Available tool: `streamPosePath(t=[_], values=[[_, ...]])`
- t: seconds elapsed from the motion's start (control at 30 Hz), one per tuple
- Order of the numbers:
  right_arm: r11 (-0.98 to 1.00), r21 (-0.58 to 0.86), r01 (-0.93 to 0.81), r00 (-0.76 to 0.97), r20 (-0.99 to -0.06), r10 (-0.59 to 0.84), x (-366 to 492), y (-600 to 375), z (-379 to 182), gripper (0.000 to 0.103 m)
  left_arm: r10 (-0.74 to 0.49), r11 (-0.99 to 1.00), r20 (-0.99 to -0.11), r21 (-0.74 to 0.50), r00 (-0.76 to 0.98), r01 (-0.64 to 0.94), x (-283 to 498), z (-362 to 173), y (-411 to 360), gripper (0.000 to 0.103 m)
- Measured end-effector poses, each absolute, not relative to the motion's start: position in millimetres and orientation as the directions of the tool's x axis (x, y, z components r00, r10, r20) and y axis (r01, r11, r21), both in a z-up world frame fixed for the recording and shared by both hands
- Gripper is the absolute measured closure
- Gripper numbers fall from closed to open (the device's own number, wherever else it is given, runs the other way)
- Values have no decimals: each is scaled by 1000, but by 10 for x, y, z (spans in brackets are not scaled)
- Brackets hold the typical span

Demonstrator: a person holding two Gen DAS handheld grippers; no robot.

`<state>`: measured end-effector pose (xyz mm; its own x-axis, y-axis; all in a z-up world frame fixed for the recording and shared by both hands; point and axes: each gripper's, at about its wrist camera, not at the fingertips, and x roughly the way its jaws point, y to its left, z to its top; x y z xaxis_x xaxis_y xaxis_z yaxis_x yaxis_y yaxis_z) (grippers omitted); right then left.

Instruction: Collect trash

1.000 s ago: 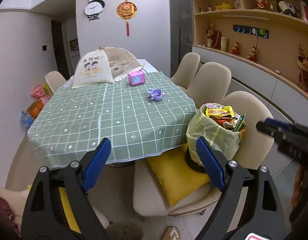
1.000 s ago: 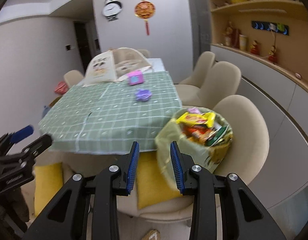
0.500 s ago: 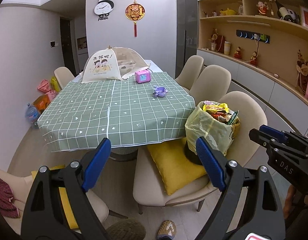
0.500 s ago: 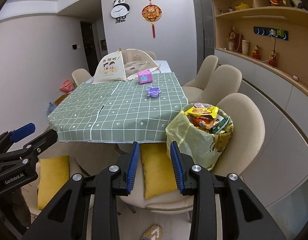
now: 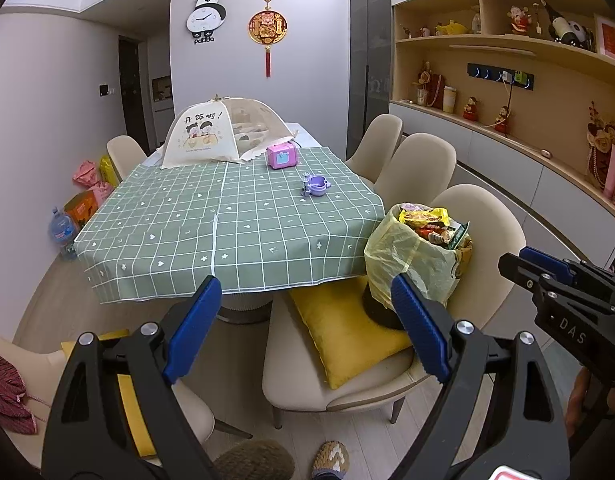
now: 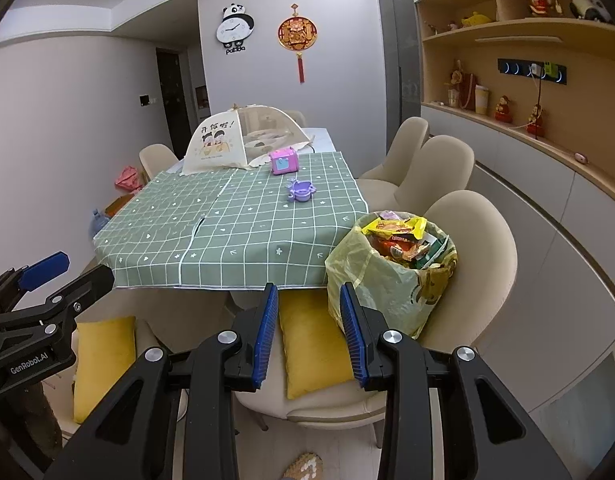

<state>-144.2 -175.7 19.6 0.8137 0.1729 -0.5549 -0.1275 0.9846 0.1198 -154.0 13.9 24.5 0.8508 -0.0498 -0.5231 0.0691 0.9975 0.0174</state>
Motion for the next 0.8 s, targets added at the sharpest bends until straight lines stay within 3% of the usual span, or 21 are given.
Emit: streamPosePath(t=[0.8], values=[[987, 101, -122, 817, -555, 158, -1425, -1706, 236, 72, -66, 997, -527, -2, 847, 76, -1484, 241, 158, 20]])
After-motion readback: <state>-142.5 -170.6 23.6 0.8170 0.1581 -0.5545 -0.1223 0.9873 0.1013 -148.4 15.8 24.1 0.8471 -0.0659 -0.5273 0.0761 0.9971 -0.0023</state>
